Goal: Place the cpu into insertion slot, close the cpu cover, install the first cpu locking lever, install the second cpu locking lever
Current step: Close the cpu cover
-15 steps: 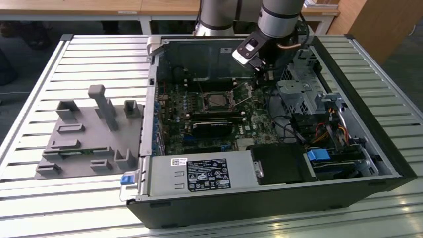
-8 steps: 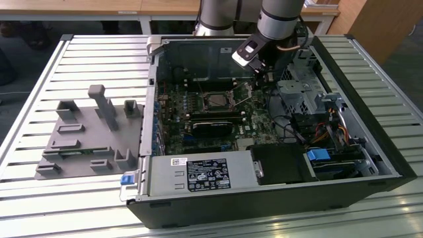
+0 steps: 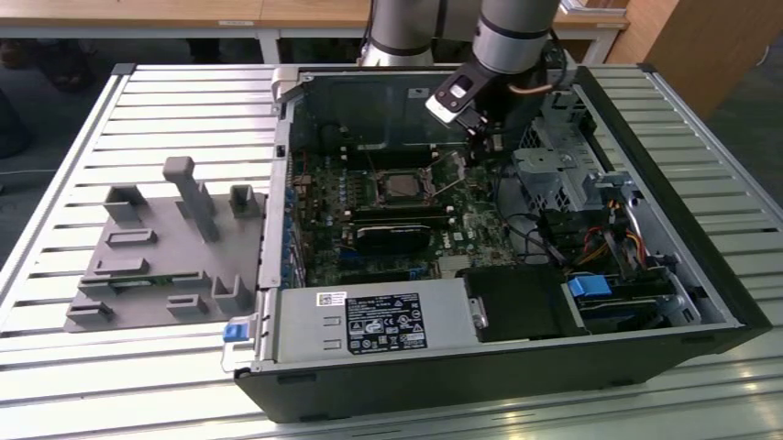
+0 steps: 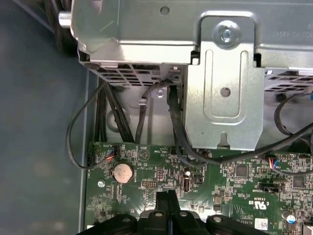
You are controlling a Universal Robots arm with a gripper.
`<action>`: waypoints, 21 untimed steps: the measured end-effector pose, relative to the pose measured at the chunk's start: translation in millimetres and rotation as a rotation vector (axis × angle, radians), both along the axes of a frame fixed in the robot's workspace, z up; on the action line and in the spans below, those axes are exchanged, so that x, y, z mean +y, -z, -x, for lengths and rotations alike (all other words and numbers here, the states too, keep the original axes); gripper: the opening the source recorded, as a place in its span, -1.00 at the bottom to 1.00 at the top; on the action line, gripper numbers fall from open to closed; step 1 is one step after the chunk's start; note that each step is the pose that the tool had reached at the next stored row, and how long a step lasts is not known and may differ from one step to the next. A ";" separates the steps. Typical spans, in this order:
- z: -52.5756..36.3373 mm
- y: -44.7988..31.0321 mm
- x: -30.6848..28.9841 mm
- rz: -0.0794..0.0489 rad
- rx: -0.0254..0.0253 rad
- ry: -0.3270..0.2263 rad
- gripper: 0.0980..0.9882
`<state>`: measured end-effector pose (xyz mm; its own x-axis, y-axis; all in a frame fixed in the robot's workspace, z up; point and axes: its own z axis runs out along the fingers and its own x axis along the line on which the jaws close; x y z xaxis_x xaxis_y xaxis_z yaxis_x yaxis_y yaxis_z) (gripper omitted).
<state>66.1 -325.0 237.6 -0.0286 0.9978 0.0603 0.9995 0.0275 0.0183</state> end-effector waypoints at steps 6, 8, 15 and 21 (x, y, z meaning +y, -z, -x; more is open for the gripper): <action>3.7 0.1 0.3 0.000 0.0000 0.000 -0.98; 4.1 0.1 0.5 0.000 0.0000 0.000 -0.98; 7.8 0.1 0.5 0.000 0.0000 0.000 -0.98; 15.4 0.2 0.5 0.000 0.0000 0.000 -0.98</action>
